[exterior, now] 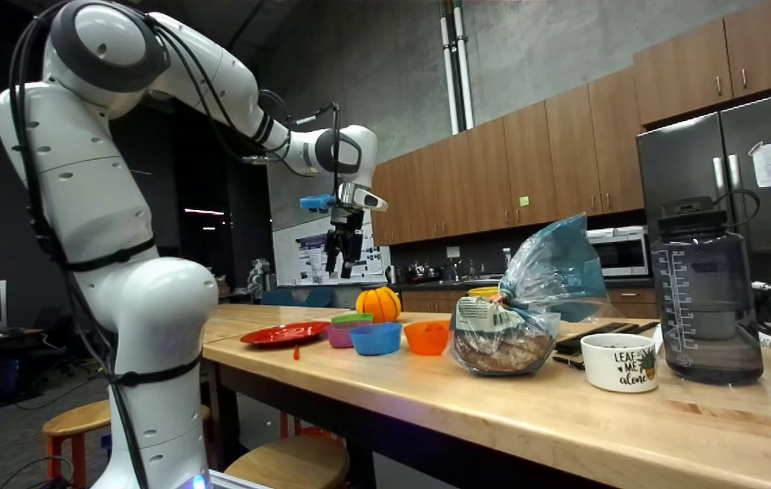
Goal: Pick up the blue bowl and pour all its contents into the purple bowl
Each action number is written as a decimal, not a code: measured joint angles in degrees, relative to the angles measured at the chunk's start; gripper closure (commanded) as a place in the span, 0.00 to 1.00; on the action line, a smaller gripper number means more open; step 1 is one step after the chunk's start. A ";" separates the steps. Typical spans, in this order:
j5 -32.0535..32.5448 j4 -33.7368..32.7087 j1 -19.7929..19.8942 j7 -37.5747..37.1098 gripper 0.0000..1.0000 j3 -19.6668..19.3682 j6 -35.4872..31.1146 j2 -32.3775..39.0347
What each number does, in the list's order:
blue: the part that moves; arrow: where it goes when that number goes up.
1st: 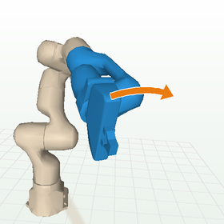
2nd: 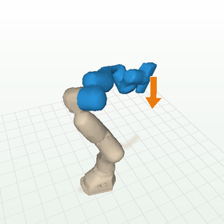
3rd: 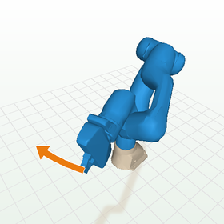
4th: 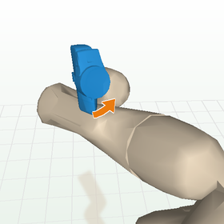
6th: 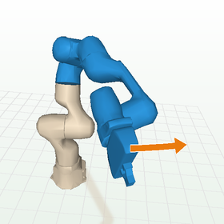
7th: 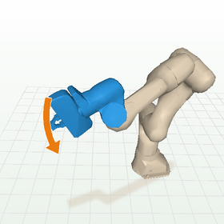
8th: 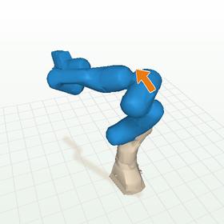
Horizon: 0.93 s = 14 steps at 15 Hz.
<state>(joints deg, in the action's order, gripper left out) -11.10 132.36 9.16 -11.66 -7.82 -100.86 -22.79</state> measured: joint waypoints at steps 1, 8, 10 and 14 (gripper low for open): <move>-0.18 0.86 0.54 -0.56 0.00 -0.29 -0.15 -0.07; -0.28 5.08 4.36 -7.61 0.00 -1.03 -2.50 -0.86; 0.04 6.09 5.72 -10.89 0.00 -1.01 -3.84 -0.89; 2.71 8.97 8.39 -17.49 0.00 -0.82 -9.01 -0.92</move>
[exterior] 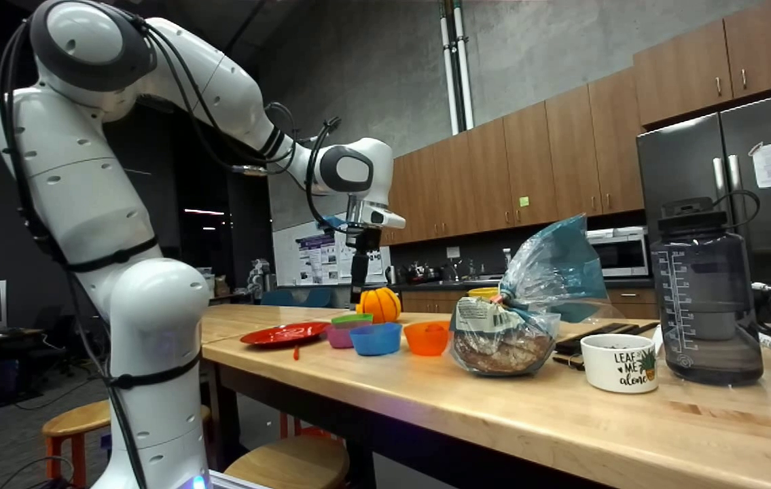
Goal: Pick up the blue bowl and pour all its contents into the purple bowl
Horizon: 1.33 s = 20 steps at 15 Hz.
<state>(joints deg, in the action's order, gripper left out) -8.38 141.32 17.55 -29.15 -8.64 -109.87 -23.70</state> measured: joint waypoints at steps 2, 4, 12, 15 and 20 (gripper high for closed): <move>2.39 1.68 1.19 -3.46 0.00 0.26 -3.18 0.00; 4.69 3.26 1.96 -6.26 0.00 0.48 -5.80 -0.01; 9.89 8.17 2.26 -15.06 0.00 2.17 -13.56 1.43; 12.40 8.93 2.26 -18.87 0.26 2.83 -14.53 3.19; 13.63 8.94 2.17 -21.68 0.65 2.99 -15.46 5.19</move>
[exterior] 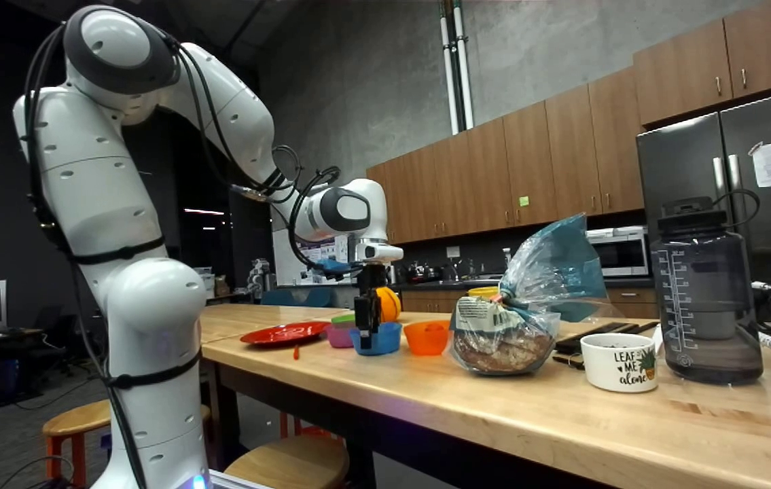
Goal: Pick up the blue bowl and pour all its contents into the purple bowl
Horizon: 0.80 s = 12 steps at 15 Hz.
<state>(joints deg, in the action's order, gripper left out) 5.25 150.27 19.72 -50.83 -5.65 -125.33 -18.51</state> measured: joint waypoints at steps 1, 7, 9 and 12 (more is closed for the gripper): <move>0.00 -0.03 -0.07 -0.23 0.72 0.00 -0.28 0.07; -0.46 -0.97 -0.81 -0.37 1.00 -0.01 -0.57 0.08; -0.92 -1.79 -1.15 -0.36 0.98 -0.01 -0.55 -0.06; -1.23 -2.84 -1.43 -0.30 1.00 -0.01 -0.48 -0.34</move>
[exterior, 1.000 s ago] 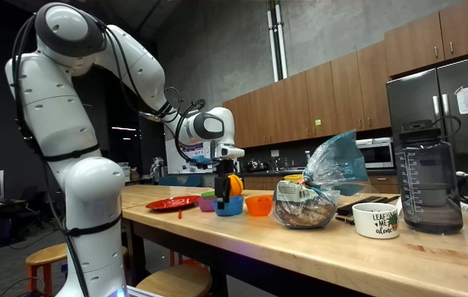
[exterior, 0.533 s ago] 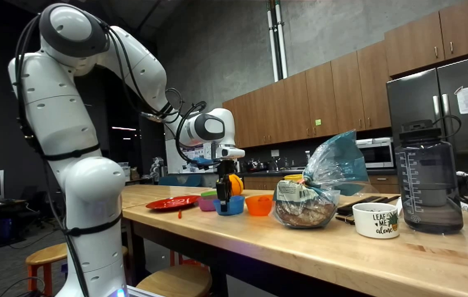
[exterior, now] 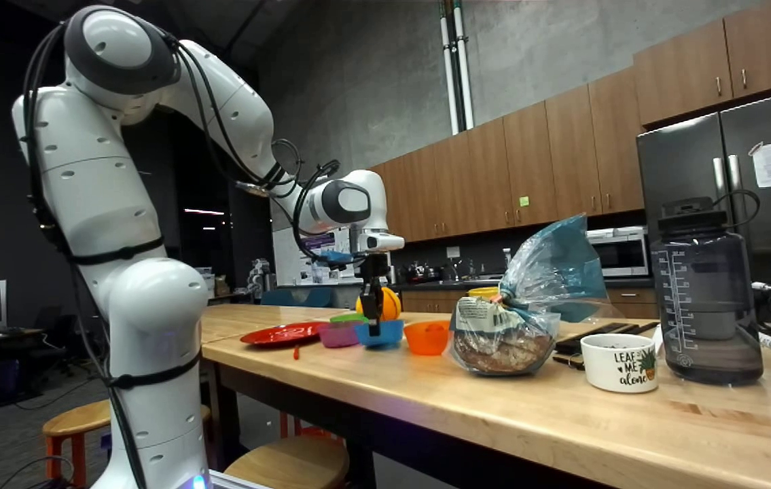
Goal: Pick up the blue bowl and pour all its contents into the purple bowl
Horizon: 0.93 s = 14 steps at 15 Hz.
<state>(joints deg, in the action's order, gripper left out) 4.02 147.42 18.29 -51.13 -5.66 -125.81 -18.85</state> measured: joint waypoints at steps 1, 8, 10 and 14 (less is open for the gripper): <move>-0.01 -0.31 0.00 0.00 1.00 0.00 0.01 -0.29; 0.17 -2.23 0.08 1.42 0.99 -0.54 0.52 -2.89; 0.32 -3.56 0.03 3.49 0.99 -0.51 1.87 -4.13; 0.33 -7.34 -1.15 12.28 0.99 -0.44 8.17 -6.84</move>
<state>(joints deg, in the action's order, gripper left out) 4.36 140.08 17.13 -38.85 -6.09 -117.64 -25.68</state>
